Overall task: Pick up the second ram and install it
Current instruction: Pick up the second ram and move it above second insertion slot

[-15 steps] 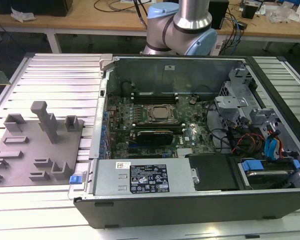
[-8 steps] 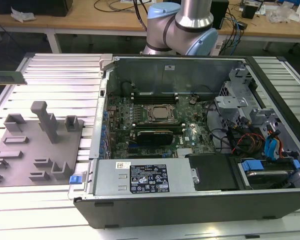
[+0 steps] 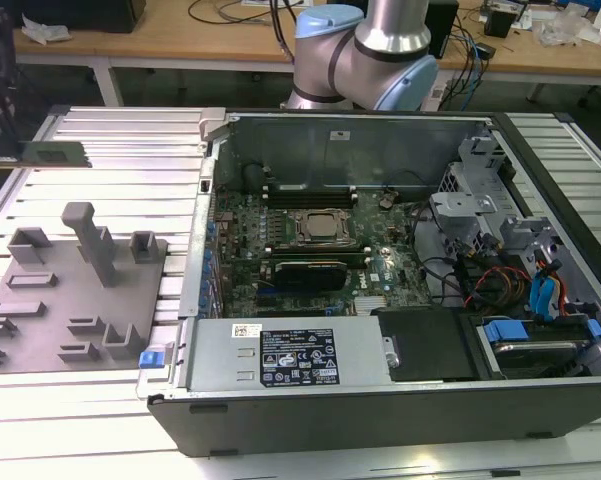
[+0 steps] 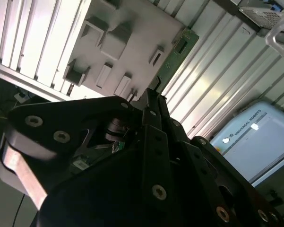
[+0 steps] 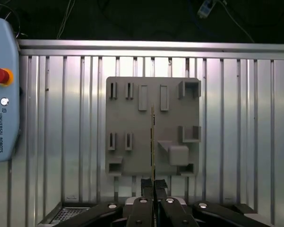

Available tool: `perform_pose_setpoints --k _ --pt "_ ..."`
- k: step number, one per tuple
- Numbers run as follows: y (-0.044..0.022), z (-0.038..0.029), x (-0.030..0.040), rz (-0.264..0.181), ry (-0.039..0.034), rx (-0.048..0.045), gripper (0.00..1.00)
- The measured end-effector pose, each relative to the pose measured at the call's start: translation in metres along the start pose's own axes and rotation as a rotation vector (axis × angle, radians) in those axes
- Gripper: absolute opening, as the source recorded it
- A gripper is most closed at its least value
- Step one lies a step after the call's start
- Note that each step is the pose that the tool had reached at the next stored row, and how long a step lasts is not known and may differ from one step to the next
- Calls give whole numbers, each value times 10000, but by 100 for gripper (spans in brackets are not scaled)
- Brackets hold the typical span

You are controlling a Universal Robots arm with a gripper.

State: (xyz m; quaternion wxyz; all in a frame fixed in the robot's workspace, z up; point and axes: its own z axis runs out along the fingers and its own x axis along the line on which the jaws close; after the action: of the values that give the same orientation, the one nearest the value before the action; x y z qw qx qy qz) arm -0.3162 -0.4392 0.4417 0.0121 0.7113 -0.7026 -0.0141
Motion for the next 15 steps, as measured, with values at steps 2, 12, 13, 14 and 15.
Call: perform_pose_setpoints --k 2,12,13,14,15 --pt "-81 -2 -5 -1 -1 -2 13" --pt "-582 -22 -31 -1 0 -21 13" --pt "-645 -24 -36 1 -1 -23 13" --pt "-704 -26 -39 0 -1 -26 13" --pt "-752 -28 -42 0 -1 -28 13"
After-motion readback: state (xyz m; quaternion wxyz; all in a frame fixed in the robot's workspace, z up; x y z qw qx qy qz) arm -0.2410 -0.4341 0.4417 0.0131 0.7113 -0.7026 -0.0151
